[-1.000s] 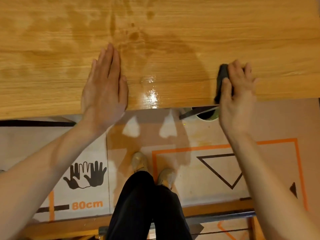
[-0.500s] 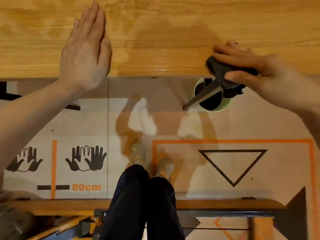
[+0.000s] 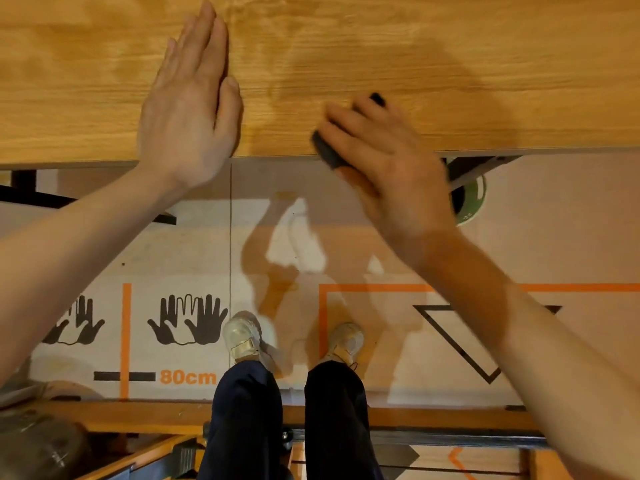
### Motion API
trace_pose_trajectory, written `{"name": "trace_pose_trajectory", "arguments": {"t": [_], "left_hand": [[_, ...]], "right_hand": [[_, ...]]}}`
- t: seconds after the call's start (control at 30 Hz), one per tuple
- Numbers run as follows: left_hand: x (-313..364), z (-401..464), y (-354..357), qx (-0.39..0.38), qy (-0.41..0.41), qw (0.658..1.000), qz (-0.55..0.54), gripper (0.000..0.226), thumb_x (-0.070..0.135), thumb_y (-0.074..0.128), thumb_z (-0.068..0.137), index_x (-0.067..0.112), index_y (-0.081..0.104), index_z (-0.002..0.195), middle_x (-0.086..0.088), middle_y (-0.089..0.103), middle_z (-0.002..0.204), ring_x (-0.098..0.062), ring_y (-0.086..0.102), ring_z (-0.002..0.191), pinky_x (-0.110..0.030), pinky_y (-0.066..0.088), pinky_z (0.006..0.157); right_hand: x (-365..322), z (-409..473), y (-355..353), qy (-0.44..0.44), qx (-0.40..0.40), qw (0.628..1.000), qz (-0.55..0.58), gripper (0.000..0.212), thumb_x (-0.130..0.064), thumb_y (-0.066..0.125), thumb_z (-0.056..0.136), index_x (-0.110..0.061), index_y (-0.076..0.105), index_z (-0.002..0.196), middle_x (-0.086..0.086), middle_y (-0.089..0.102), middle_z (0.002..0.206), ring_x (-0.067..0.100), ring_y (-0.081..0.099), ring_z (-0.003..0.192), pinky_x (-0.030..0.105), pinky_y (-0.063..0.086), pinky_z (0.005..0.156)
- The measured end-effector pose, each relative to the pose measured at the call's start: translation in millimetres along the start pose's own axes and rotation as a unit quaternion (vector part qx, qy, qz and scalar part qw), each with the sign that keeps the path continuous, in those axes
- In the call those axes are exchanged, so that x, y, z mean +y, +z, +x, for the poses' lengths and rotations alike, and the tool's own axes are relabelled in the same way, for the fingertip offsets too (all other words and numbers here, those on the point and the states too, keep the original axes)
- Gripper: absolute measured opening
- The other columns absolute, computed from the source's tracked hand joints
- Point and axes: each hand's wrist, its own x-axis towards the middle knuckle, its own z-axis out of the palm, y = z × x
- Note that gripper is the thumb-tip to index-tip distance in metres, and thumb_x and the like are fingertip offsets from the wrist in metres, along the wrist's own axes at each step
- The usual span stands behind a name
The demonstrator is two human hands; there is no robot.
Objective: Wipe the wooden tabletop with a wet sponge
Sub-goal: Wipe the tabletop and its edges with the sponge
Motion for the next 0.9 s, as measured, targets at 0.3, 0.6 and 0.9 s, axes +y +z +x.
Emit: {"name": "trace_pose_trajectory", "arguments": {"t": [0.3, 0.6, 0.9], "left_hand": [[-0.4, 0.2, 2.5, 0.017, 0.0, 0.999, -0.035, 0.055, 0.024, 0.026, 0.108, 0.002, 0.021, 0.158, -0.013, 0.015, 0.168, -0.026, 0.013, 0.156, -0.035, 0.007, 0.128], [-21.6, 3.5, -12.1, -0.029, 0.026, 0.993, -0.111, 0.054, 0.025, 0.031, 0.11, 0.007, 0.02, 0.16, -0.008, 0.011, 0.169, -0.022, 0.005, 0.157, -0.027, -0.004, 0.125], [-133.8, -2.1, -44.3, -0.03, 0.064, 0.995, -0.064, 0.061, 0.037, 0.032, 0.106, 0.008, 0.025, 0.159, -0.011, 0.018, 0.168, -0.026, 0.01, 0.156, -0.027, -0.003, 0.125]], "right_hand": [[36.7, -25.6, -26.0, 0.02, -0.018, 0.997, -0.071, 0.041, -0.017, 0.042, 0.103, 0.0, 0.042, 0.14, 0.014, 0.039, 0.149, 0.033, 0.027, 0.143, 0.05, 0.021, 0.119], [-53.5, 23.6, 39.3, 0.042, -0.017, 0.997, -0.06, 0.043, -0.012, 0.045, 0.1, 0.001, 0.04, 0.141, 0.017, 0.037, 0.15, 0.034, 0.028, 0.143, 0.045, 0.017, 0.121], [-26.3, -4.5, 7.9, 0.108, 0.001, 0.991, -0.083, 0.043, -0.009, 0.043, 0.101, -0.002, 0.038, 0.143, 0.028, 0.033, 0.141, 0.038, 0.035, 0.131, 0.043, 0.038, 0.107]]}}
